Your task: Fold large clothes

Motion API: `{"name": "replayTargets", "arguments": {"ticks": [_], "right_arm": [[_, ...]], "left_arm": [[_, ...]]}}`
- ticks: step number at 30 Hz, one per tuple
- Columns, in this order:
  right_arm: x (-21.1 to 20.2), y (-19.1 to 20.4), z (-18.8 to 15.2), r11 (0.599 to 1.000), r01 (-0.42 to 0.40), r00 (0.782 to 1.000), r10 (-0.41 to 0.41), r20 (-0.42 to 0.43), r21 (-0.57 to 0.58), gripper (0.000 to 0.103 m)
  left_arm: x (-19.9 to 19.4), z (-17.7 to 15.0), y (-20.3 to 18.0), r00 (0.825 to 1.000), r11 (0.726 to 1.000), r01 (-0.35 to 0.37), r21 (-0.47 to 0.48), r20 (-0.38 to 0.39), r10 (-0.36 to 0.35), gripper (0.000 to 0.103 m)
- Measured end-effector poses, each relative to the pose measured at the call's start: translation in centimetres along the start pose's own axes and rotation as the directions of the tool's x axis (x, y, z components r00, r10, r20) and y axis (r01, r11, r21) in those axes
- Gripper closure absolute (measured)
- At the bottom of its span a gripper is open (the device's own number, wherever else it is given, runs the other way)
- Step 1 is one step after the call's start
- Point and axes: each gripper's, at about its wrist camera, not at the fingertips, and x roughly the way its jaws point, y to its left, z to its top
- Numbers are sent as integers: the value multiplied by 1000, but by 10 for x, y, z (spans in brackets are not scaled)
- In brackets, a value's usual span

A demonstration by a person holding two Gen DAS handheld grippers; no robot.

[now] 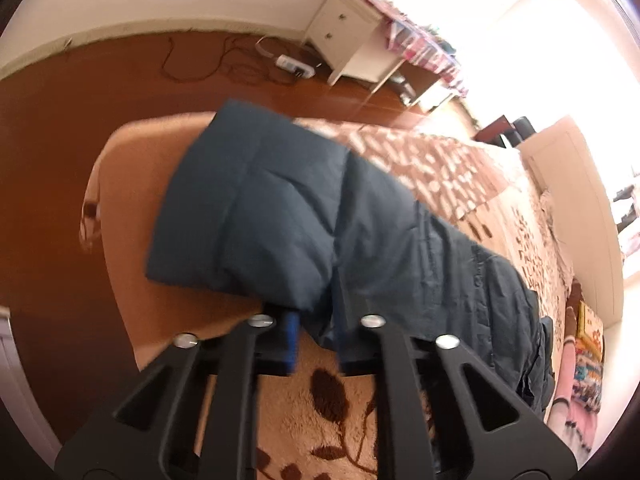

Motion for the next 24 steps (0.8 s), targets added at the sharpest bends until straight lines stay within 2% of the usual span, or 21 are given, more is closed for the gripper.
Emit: {"name": "replayTargets", "arguments": {"ticks": [3, 5, 8, 11, 13, 14, 18, 19, 20, 21, 22, 24], "right_arm": [[-3, -7, 2, 1000, -3, 1000, 2, 14, 18, 91], [-6, -14, 4, 999, -9, 1000, 8, 28, 34, 91], [-11, -20, 6, 999, -16, 999, 14, 45, 50, 91], [-17, -29, 6, 998, -23, 998, 18, 68, 66, 91], [-20, -36, 5, 996, -27, 997, 21, 80, 82, 91], [-22, -41, 5, 995, -31, 996, 23, 88, 94, 91], [-30, -58, 1, 991, -40, 993, 25, 113, 131, 91], [-33, -63, 0, 989, -42, 992, 25, 121, 140, 91], [-35, -68, -1, 988, -43, 992, 24, 128, 148, 91], [-37, -71, -3, 987, -42, 991, 22, 132, 153, 91], [-39, -76, -4, 986, -41, 990, 18, 138, 161, 91], [-43, -85, -6, 983, -41, 989, 15, 146, 177, 91]], "left_arm": [[-23, 13, -15, 997, 998, 22, 67, 73, -27, 97], [-45, 24, -34, 988, 990, 46, 132, 137, -64, 97], [-88, 34, -75, 958, 957, 106, 270, 230, -171, 97], [-135, 30, -125, 908, 883, 160, 442, 284, -307, 98], [-164, 16, -165, 868, 801, 210, 560, 269, -417, 98], [-172, 9, -178, 858, 775, 226, 591, 256, -446, 98], [-198, -37, -238, 809, 617, 330, 715, 123, -575, 98], [-201, -55, -255, 797, 565, 357, 744, 73, -600, 98], [-201, -73, -269, 787, 520, 381, 765, 27, -616, 98], [-200, -83, -277, 782, 494, 395, 775, -2, -623, 98], [-196, -104, -291, 778, 449, 417, 790, -54, -626, 98], [-182, -140, -309, 781, 386, 452, 804, -149, -606, 98]]}}
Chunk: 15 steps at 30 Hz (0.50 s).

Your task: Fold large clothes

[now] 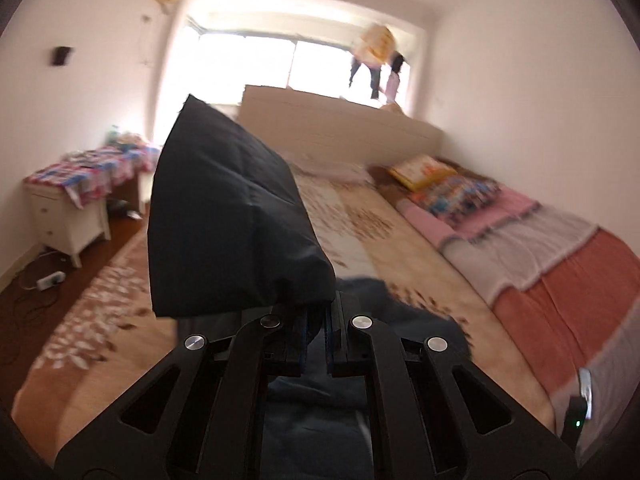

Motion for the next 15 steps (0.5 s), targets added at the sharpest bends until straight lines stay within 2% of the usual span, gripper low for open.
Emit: {"name": "replayTargets", "arguments": {"ticks": [3, 5, 10, 13, 15], "right_arm": [[-5, -11, 0, 1000, 5, 1000, -5, 13, 17, 91], [-8, -20, -1, 1000, 8, 1000, -9, 21, 30, 91], [-10, -41, -2, 997, 9, 1000, -11, 29, 74, 91], [-9, -48, -2, 996, 7, 1000, -9, 29, 89, 91], [-7, -51, -2, 996, 6, 1000, -9, 26, 94, 91]], "left_arm": [[23, -31, -30, 993, 998, 59, 25, -100, -56, 98], [48, -59, -49, 979, 996, 82, 39, -189, -73, 98], [88, -110, -74, 942, 993, 73, 92, -332, -38, 98], [99, -128, -84, 924, 991, 69, 111, -382, -21, 97], [102, -137, -86, 917, 990, 63, 125, -398, -8, 87]]}}
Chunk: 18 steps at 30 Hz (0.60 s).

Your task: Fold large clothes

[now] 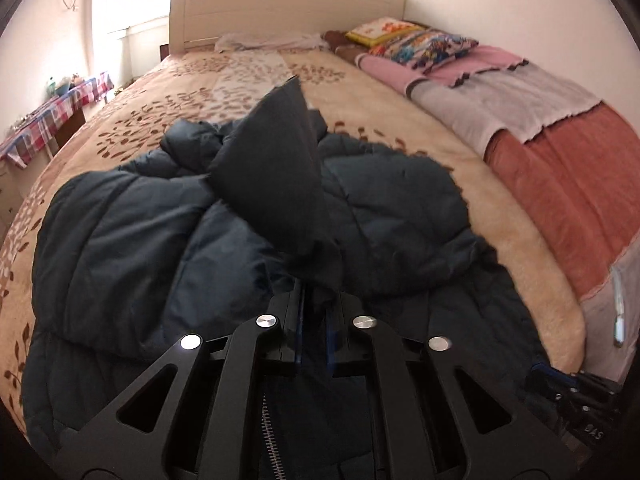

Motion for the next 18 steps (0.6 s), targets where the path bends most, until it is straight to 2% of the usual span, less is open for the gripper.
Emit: {"name": "replayTargets", "arguments": {"ticks": [2, 4, 8, 11, 15, 18], "right_arm": [[2, 0, -1, 1000, -4, 1000, 4, -8, 4, 91], [4, 0, -1, 1000, -11, 1000, 11, -17, 8, 91], [6, 6, -2, 1000, -30, 999, 30, -33, 2, 91], [10, 11, 0, 999, -38, 998, 38, -52, 6, 91], [19, 16, 5, 996, -78, 992, 82, -95, 51, 90], [32, 25, 15, 987, -114, 984, 127, -121, 110, 90]], "left_arm": [[6, -2, -5, 999, 1000, 15, 8, -46, -15, 53], [8, -7, -11, 998, 999, 37, 21, -56, -36, 43], [0, -17, -26, 995, 991, 76, 110, -73, -68, 43], [-22, -26, -25, 994, 984, 106, 141, -49, -100, 43], [-48, -38, -1, 991, 987, 130, 92, -33, -127, 43], [-64, -48, 31, 997, 996, 80, 37, -9, -80, 43]]}}
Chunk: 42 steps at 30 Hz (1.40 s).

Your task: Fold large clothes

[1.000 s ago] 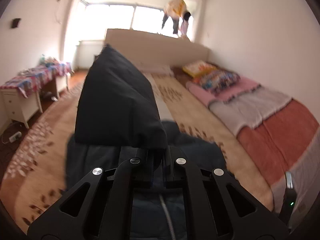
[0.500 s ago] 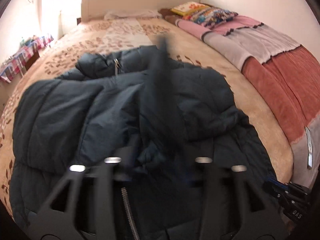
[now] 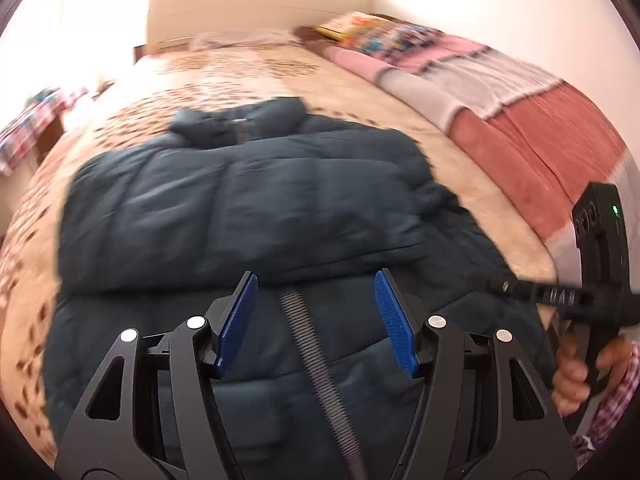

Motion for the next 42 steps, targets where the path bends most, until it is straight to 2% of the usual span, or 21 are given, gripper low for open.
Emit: {"name": "replayTargets", "arguments": {"ticks": [2, 5, 9, 10, 11, 12, 13, 15, 20, 21, 22, 23, 24, 25, 28, 32, 36, 38, 39, 40, 42], "right_arm": [[10, 7, 8, 1000, -22, 1000, 22, -18, 13, 90], [28, 18, 23, 1000, -3, 999, 4, -42, 19, 91], [45, 28, 41, 1000, 11, 999, -9, -46, 29, 91], [47, 28, 44, 999, 12, 999, -10, -44, 34, 87], [49, 28, 48, 999, 15, 999, -13, -42, 42, 73], [50, 27, 50, 999, 17, 999, -15, -36, 49, 31], [49, 26, 52, 998, 25, 1000, -24, -15, 61, 23], [46, 28, 54, 998, 23, 999, -24, 26, 54, 23], [62, 35, 61, 997, 64, 998, -65, 6, 40, 24], [66, 36, 62, 996, 80, 997, -80, 3, 36, 33], [72, 38, 62, 994, 102, 995, -102, -7, 28, 48], [79, 40, 62, 995, 95, 995, -94, -22, 17, 55], [83, 42, 61, 996, 91, 995, -91, -34, 6, 73], [88, 44, 60, 995, 97, 994, -97, -48, -13, 85], [82, 48, 57, 994, 102, 995, -103, -21, -42, 94], [67, 38, 54, 996, 90, 996, -90, 8, -17, 94], [83, 32, 54, 993, 121, 992, -121, -39, -6, 92], [85, 34, 55, 990, 139, 989, -139, -44, -7, 89], [83, 35, 55, 990, 141, 989, -141, -42, -4, 85], [80, 36, 55, 990, 139, 990, -139, -37, -3, 72], [69, 37, 54, 987, 161, 987, -161, -8, -9, 58]], "left_arm": [[-6, -5, 22, 999, 998, -49, -37, 11, 49, 43], [-12, -8, 62, 988, 984, -149, -99, 20, 152, 43], [-12, -3, 119, 962, 938, -261, -229, 18, 272, 43], [-11, -1, 129, 959, 930, -269, -252, 19, 282, 43], [-9, 2, 140, 956, 919, -276, -282, 17, 293, 43], [-6, 4, 147, 953, 910, -284, -302, 12, 302, 43], [-3, 6, 156, 952, 901, -285, -328, 11, 306, 43], [5, 11, 165, 953, 893, -278, -355, 12, 302, 43], [34, 17, 175, 951, 886, -296, -356, -26, 307, 43], [38, 17, 175, 948, 884, -307, -353, -39, 315, 43], [45, 17, 176, 946, 882, -319, -348, -55, 321, 43], [51, 16, 176, 943, 880, -330, -341, -70, 326, 43], [53, 15, 175, 941, 879, -337, -337, -78, 331, 43], [57, 14, 174, 939, 879, -343, -331, -87, 334, 43], [59, 13, 170, 940, 883, -339, -324, -92, 327, 43], [62, 11, 163, 945, 894, -328, -305, -98, 313, 43], [68, 11, 159, 933, 891, -359, -277, -118, 340, 42], [58, 12, 159, 939, 888, -343, -305, -115, 324, 42], [52, 12, 158, 942, 889, -334, -313, -106, 317, 42], [48, 12, 158, 942, 889, -336, -312, -101, 320, 42], [39, 10, 156, 941, 891, -339, -301, -93, 326, 42]]}}
